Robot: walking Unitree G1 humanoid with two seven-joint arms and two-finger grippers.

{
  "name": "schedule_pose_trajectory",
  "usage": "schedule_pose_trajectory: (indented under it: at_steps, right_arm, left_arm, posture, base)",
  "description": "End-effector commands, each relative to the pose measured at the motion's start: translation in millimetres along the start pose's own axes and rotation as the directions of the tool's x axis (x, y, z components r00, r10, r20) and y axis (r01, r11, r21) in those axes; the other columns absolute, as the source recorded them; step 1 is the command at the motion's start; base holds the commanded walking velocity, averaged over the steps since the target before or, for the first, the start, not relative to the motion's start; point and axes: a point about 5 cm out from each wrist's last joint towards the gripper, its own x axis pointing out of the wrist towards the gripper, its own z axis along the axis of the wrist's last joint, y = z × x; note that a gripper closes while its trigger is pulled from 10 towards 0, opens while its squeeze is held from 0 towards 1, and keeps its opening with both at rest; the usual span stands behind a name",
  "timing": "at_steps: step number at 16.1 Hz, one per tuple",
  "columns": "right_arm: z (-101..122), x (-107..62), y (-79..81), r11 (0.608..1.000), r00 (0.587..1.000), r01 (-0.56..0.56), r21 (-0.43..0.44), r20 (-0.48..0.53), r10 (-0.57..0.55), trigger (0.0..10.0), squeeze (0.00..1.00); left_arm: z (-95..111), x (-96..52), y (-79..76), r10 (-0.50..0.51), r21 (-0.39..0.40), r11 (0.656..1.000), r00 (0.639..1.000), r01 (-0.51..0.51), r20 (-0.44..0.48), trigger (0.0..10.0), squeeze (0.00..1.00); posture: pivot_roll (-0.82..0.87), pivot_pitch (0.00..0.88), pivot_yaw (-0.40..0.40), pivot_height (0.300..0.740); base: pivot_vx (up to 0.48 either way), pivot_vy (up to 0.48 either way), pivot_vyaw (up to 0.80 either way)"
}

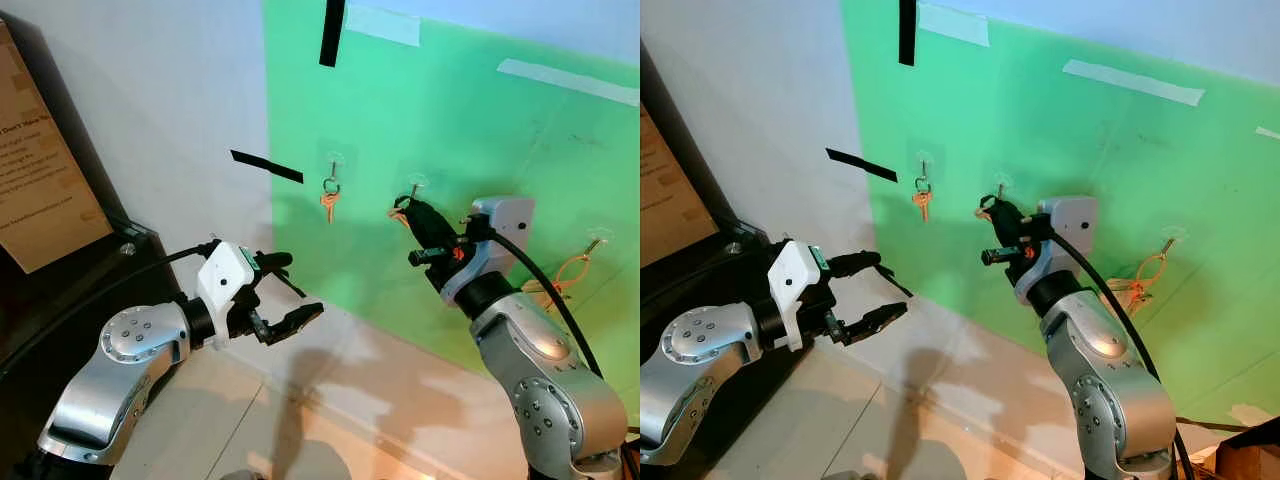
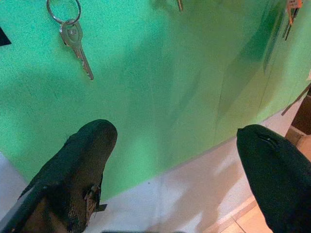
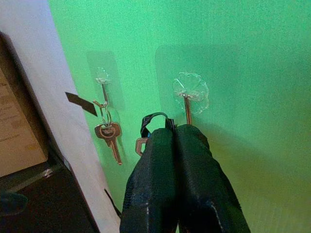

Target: Hang keys on a hook

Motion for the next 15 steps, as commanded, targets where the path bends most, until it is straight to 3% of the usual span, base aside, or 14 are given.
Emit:
schedule_pose_trajectory:
  at_steps: [1, 9, 15]
  right_arm:
    - [6, 1.1, 0.2, 1.000, 1.000, -0.003, -0.001, 0.031, 0.003, 10.0, 0.00]
    - [2, 4.2, -11.0, 0.996, 0.996, 0.093, 0.007, 0.007, -0.093, 10.0, 0.00]
    - [-12, 2.2, -18.0, 0.989, 0.986, 0.145, -0.012, -0.081, -0.146, 10.0, 0.00]
  left_arm:
    - [2, 0.4, -1.1, -0.013, 0.010, 1.000, 1.000, 0.013, -0.003, 10.0, 0.00]
    - [2, 0.1, -1.5, -0.015, 0.011, 1.000, 1.000, 0.015, -0.003, 10.0, 0.00]
    - [2, -0.1, -1.8, -0.020, 0.010, 1.000, 1.000, 0.020, -0.005, 10.0, 0.00]
  posture:
    - [-0.05, 0.000, -0.033, 0.740]
    - [-0.05, 0.000, -0.033, 0.740]
    - [-0.05, 0.000, -0.030, 0.740]
  base:
    - [0.000, 0.000, 0.00]
    - [0.000, 0.000, 0.00]
    - [0.000, 0.000, 0.00]
